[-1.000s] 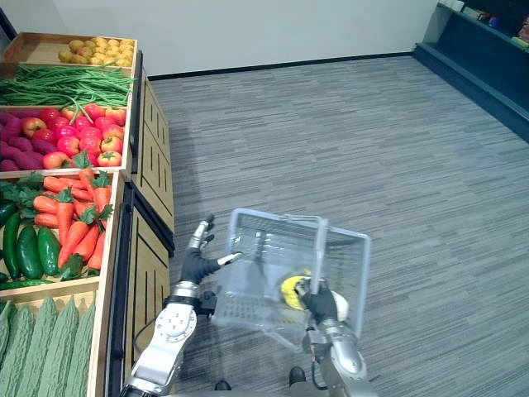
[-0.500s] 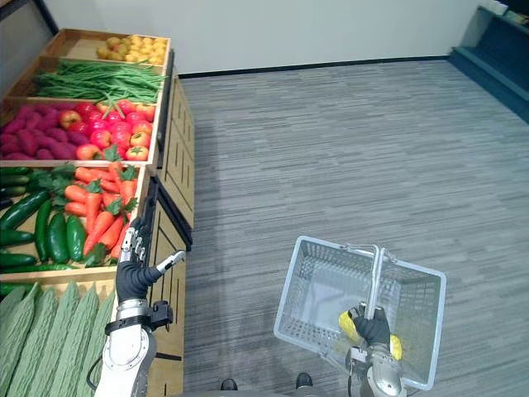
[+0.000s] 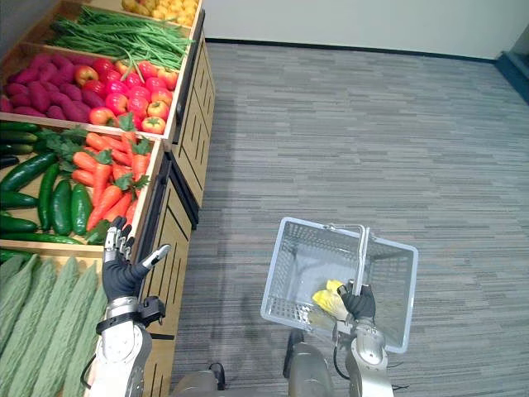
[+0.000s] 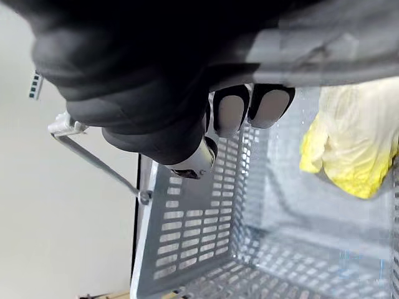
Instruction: Pick vegetable in the basket
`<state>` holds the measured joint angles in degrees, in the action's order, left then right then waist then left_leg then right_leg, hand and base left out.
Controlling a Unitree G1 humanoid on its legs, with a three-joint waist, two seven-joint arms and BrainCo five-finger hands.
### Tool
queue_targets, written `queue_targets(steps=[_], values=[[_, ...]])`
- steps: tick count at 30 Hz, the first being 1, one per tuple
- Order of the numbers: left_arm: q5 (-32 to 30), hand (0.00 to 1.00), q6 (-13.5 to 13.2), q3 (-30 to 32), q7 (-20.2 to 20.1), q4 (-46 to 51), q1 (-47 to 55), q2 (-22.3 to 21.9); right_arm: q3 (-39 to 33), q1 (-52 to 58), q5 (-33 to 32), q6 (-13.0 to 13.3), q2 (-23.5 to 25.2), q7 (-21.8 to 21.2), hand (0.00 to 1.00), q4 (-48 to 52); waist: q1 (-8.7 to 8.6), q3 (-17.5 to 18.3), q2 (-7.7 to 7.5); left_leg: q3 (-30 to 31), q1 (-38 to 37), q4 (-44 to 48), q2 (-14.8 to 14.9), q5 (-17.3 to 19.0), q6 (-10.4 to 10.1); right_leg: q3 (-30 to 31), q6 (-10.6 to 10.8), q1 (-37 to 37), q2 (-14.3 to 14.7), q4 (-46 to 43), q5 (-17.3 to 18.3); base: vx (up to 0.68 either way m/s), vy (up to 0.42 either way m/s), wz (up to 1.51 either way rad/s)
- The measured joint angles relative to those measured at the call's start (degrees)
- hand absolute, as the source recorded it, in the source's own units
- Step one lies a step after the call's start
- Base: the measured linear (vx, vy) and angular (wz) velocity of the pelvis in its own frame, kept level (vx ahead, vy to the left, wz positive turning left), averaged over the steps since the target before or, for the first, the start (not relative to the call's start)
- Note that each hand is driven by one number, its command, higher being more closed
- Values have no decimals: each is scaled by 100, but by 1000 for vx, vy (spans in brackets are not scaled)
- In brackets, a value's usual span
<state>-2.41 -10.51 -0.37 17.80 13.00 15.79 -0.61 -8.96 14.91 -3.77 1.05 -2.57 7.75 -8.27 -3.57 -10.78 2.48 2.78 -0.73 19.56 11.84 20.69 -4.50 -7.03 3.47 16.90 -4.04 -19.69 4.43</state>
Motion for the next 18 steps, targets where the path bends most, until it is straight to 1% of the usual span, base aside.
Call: queue_targets(steps=[1, 2, 3, 4, 5, 6, 7, 9, 11, 12, 13, 14, 15, 16, 17, 18], values=[[-2, 0, -8, -41, -18, 33, 61, -68, 59, 15, 2, -6, -35, -1, 100, 55, 2, 47, 136, 24, 124, 344, 82, -71, 65, -82, -90, -20, 74, -105, 132, 513, -290, 25], [6, 0, -6, -109, -32, 49, 188, -272, 216, 66, 51, -30, -98, -14, 100, 221, 43, 39, 235, 7, 772, 1903, 308, -677, 119, -224, -320, -258, 237, -237, 326, 531, -300, 14], [10, 0, 1, -172, -37, 44, 200, -257, 268, 111, 61, -33, -106, -20, 100, 295, 110, 38, 250, -49, 977, 2450, 416, -893, 135, -235, -391, -412, 311, -174, 375, 534, -328, -5], [10, 0, -1, -208, -104, 45, 226, -259, 334, 130, 107, -33, -127, -20, 100, 377, 220, 36, 248, -238, 1254, 3395, 590, -1008, 117, -252, -467, -813, 436, 97, 418, 433, -238, -18], [11, 0, -1, -229, -124, 46, 230, -256, 329, 141, 111, -33, -127, -12, 100, 455, 259, 31, 241, -396, 1357, 3772, 650, -998, 131, -256, -482, -1064, 480, 276, 418, 612, -298, -12], [9, 0, -4, -276, -139, 46, 232, -256, 322, 188, 107, -31, -121, 20, 100, 679, 277, 26, 232, -764, 1523, 4211, 719, -968, 157, -266, -509, -1499, 504, 580, 432, 580, -233, 13], [14, 0, -5, -296, -145, 64, 225, -255, 275, 220, 104, -14, -125, 118, 100, 944, 289, 8, 200, -1114, 1665, 4339, 718, -891, 218, -318, -548, -1901, 498, 852, 455, 573, -201, 21], [20, 0, -15, -290, -144, 123, 217, -256, 182, 188, 100, 68, -127, 160, 100, 1141, 294, 26, 228, -1432, 1875, 4107, 692, -800, 278, -381, -575, -2227, 497, 1111, 473, 413, -61, 27], [18, 0, -13, -288, -147, 124, 163, -256, 69, 99, 99, 131, -123, 215, 100, 1178, 325, 20, 217, -1815, 2056, 3412, 555, -755, 344, -526, -574, -2591, 451, 1354, 475, 385, 10, 35], [13, 0, -12, -290, -149, 124, 152, -255, -35, 95, 98, 133, -121, 222, 100, 1173, 365, 14, 207, -2186, 2104, 2801, 448, -741, 372, -665, -558, -2806, 398, 1414, 488, 491, 77, 58], [8, 0, -11, -301, -150, 136, 132, -255, -176, 181, 99, 136, -117, 239, 100, 1176, 406, 22, 169, -2793, 2100, 2016, 283, -787, 417, -901, -357, -3094, 308, 1405, 609, 506, 95, 66], [6, 0, -12, -320, -149, 160, 139, -251, -227, 236, 101, 136, -129, 243, 100, 1173, 410, 44, 172, -3046, 2067, 1623, 169, -1017, 568, -984, -227, -3178, 307, 1384, 687, 434, 96, 65], [5, 0, -11, -362, -148, 206, 173, -243, -265, 312, 102, 136, -134, 258, 100, 1165, 421, 118, 202, -3225, 2045, 1213, 98, -1438, 789, -1032, -75, -3219, 325, 1338, 793, 275, 73, 51], [-5, 0, -20, -388, -151, 270, 231, -199, -325, 349, 106, 134, -132, 274, 100, 1042, 427, 213, 178, -3460, 2006, 1005, 36, -1248, 1342, -1018, 8, -3306, 336, 1264, 986, 406, 124, 86], [-8, 0, 11, -380, -154, 217, 197, -43, -352, 289, 107, 118, 31, 338, 100, 721, 341, 347, -117, -3420, 2004, 993, -250, -1071, 1369, -1028, 67, -3349, 100, 1150, 1179, 516, 148, 90], [-14, 0, 24, -371, -154, 223, 192, 15, -357, 199, 105, 64, 90, 345, 100, 501, 354, 345, -308, -3366, 1922, 920, -442, -951, 1384, -1009, 83, -3312, -35, 892, 1165, 610, 151, 76]])
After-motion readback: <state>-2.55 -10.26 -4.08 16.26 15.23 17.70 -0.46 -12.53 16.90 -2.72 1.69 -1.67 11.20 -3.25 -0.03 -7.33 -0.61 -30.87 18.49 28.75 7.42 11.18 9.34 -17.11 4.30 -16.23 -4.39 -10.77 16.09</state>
